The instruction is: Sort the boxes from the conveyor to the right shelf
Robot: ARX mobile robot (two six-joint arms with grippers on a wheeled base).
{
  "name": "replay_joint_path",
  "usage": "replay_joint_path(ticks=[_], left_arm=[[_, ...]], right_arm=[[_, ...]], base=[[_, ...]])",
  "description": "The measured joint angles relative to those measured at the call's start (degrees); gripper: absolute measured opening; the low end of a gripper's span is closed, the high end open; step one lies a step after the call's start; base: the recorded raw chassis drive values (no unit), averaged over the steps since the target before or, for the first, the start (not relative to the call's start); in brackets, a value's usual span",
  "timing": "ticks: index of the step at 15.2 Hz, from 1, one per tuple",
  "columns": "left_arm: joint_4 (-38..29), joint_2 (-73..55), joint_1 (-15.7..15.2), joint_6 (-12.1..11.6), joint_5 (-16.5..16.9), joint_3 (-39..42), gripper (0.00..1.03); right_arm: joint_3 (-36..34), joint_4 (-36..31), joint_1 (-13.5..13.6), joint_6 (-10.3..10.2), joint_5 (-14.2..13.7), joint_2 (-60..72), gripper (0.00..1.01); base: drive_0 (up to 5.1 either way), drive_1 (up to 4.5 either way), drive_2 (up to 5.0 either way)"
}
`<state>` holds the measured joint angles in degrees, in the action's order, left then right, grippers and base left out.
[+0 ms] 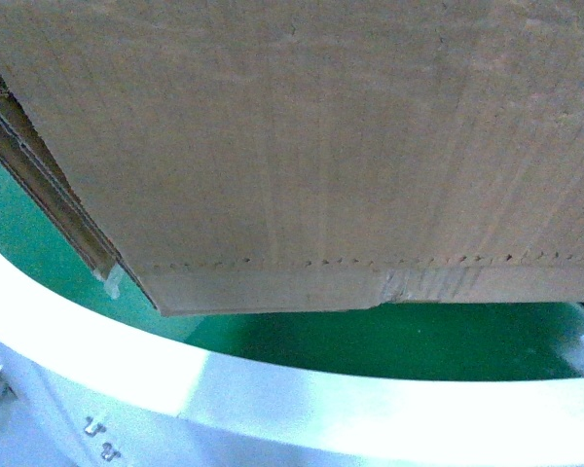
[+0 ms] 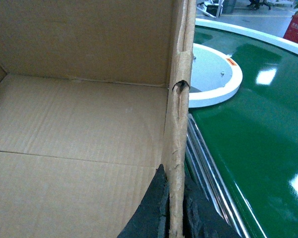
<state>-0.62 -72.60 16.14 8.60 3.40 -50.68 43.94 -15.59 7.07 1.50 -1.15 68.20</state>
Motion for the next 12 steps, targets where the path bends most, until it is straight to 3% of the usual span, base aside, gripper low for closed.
replay_joint_path(ticks=[12], left_arm=[[-0.2,0.0,0.0,0.0,0.0,0.0,0.04]], right_arm=[[0.0,-0.3,0.0,0.0,0.0,0.0,0.03]], base=[[0.0,-4.20,4.2]])
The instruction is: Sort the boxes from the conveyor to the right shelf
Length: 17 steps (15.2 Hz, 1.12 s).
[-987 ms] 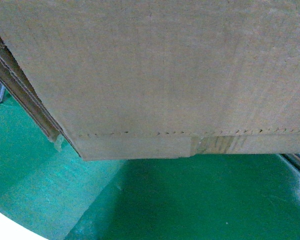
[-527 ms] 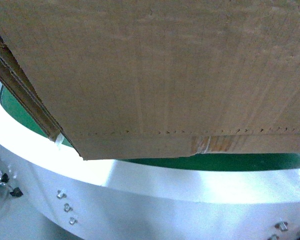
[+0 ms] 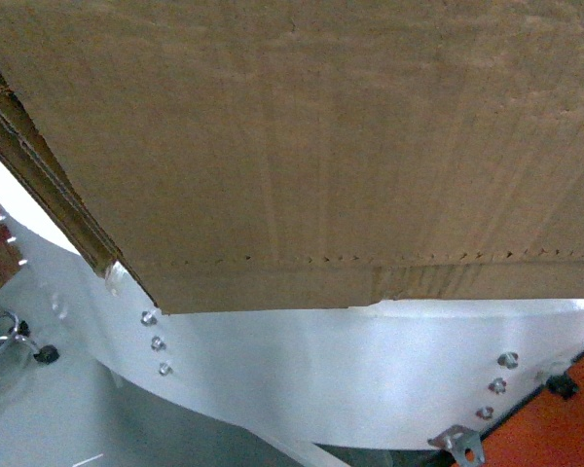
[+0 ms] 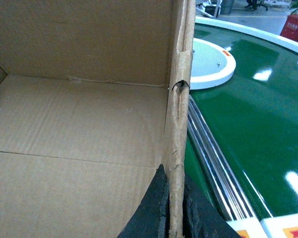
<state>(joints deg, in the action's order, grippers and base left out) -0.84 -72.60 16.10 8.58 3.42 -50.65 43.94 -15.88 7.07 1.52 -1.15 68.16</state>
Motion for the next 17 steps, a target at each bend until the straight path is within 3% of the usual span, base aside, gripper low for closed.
replay_joint_path(ticks=[17], left_arm=[[0.1,0.4,0.0,0.0,0.0,0.1,0.04]], right_arm=[[-0.1,0.0,0.0,0.0,0.1,0.0,0.03]], base=[[0.1,-4.14,4.4]])
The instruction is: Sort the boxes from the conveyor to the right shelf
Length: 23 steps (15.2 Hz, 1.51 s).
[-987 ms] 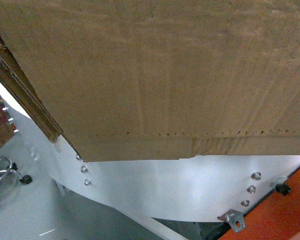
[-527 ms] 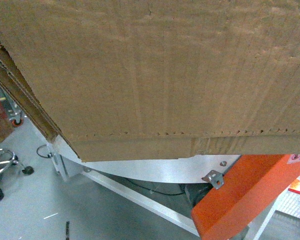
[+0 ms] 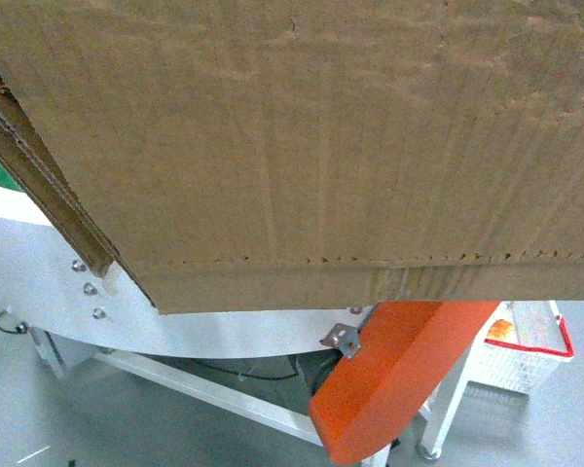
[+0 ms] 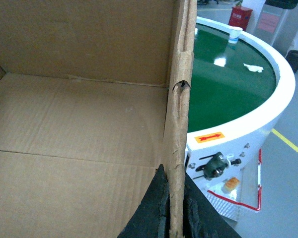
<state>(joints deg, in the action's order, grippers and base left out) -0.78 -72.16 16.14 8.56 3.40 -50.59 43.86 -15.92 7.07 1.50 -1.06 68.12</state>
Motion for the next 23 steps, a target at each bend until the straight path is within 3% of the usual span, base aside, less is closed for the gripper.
replay_joint_path(ticks=[23], left_arm=[[0.0,-0.1,0.0,0.0,0.0,0.0,0.04]], right_arm=[[0.0,0.0,0.0,0.0,0.0,0.0,0.03]], base=[[0.1,-4.14,4.4]])
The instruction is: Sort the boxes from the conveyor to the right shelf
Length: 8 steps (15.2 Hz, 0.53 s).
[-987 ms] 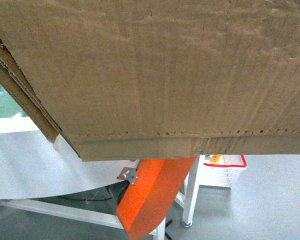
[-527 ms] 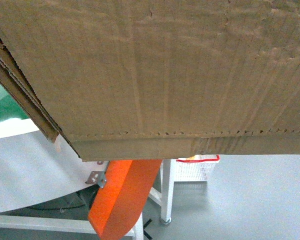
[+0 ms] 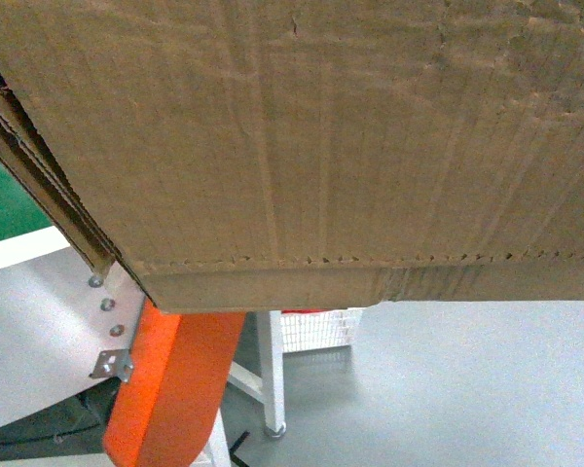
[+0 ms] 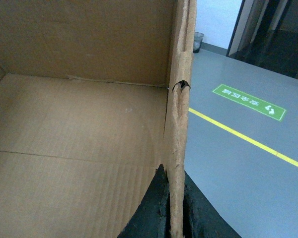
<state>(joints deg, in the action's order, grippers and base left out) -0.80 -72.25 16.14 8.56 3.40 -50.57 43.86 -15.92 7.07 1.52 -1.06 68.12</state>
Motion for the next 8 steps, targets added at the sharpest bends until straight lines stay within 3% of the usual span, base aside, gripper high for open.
replay_joint_path(ticks=[6,8], left_arm=[[0.0,0.0,0.0,0.0,0.0,0.0,0.04],[0.0,0.0,0.0,0.0,0.0,0.0,0.04]], right_arm=[[0.0,0.0,0.0,0.0,0.0,0.0,0.03],[0.0,0.0,0.0,0.0,0.0,0.0,0.03]], base=[[0.1,-4.14,4.4],[-1.5,-1.51,-1.5]])
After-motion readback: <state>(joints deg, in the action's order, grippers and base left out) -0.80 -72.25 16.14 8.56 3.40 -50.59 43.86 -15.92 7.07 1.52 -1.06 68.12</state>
